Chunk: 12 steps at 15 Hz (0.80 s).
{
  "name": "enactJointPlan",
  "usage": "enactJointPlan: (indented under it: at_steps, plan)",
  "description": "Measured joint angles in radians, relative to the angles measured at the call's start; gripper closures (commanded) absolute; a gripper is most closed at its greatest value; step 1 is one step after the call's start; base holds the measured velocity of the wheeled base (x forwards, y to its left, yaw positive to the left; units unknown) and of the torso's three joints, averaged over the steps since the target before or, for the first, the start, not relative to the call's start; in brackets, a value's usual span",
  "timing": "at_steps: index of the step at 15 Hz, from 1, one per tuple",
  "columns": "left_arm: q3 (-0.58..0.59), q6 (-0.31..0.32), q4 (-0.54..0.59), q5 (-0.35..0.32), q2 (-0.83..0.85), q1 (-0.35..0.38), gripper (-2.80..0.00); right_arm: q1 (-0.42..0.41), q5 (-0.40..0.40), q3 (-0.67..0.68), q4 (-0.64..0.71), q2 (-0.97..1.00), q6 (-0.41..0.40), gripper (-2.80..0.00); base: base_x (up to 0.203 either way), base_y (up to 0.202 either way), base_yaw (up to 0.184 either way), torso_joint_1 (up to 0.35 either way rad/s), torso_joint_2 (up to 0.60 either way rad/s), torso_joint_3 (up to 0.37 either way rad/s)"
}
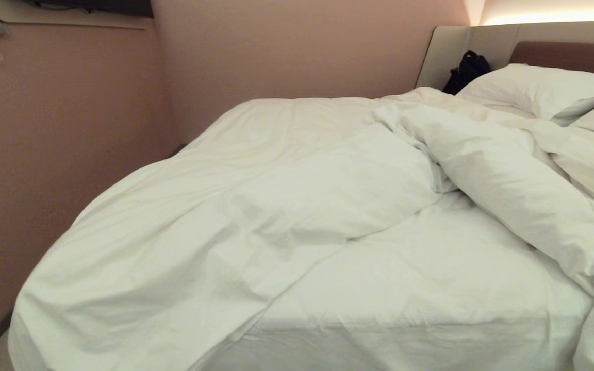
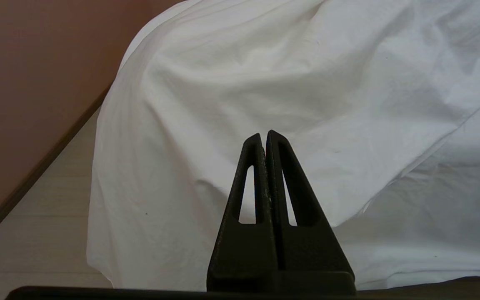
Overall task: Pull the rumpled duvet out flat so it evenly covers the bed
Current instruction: Flatten the corners of the folded blanket
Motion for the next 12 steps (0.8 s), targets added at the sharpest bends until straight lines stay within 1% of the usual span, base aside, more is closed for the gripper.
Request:
enactJointPlan:
  at_steps: [1, 3, 4, 5, 6, 9, 10, 12]
  plan:
    - [0.000, 0.000, 0.000, 0.000, 0.000, 0.000, 0.00, 0.032, 0.011, 0.007, -0.002, 0.001, -0.001, 0.00, 0.000, 0.000, 0.000, 0.000, 0.00, 0.000]
    - [0.000, 0.000, 0.000, 0.001, 0.000, 0.000, 0.00, 0.107, 0.017, 0.024, -0.001, 0.003, -0.002, 0.00, 0.000, 0.000, 0.000, 0.000, 0.00, 0.000]
    - [0.000, 0.000, 0.000, 0.000, 0.000, 0.000, 0.00, 0.158, 0.011, 0.033, -0.002, 0.005, -0.002, 0.00, 0.000, 0.000, 0.000, 0.000, 0.00, 0.000]
    - [0.000, 0.000, 0.000, 0.000, 0.000, 0.000, 0.00, 0.222, 0.003, 0.042, -0.004, 0.009, -0.002, 0.00, 0.000, 0.000, 0.000, 0.000, 0.00, 0.000]
    - [0.000, 0.000, 0.000, 0.000, 0.000, 0.000, 0.00, 0.304, -0.011, 0.054, -0.007, 0.016, -0.001, 0.00, 0.000, 0.000, 0.000, 0.000, 0.00, 0.000]
    - [0.000, 0.000, 0.000, 0.000, 0.000, 0.000, 0.00, 0.544, -0.079, 0.123, -0.042, 0.063, 0.023, 0.00, 0.000, 0.000, 0.000, 0.000, 0.00, 0.000]
    - [0.000, 0.000, 0.000, 0.000, 0.000, 0.000, 0.00, 0.607, -0.110, 0.153, -0.063, 0.091, 0.039, 0.00, 0.000, 0.000, 0.000, 0.000, 0.00, 0.000]
    - [0.000, 0.000, 0.000, 0.000, 0.000, 0.000, 0.00, 0.688, -0.186, 0.190, -0.117, 0.158, 0.072, 0.00, 0.000, 0.000, 0.000, 0.000, 0.00, 0.000]
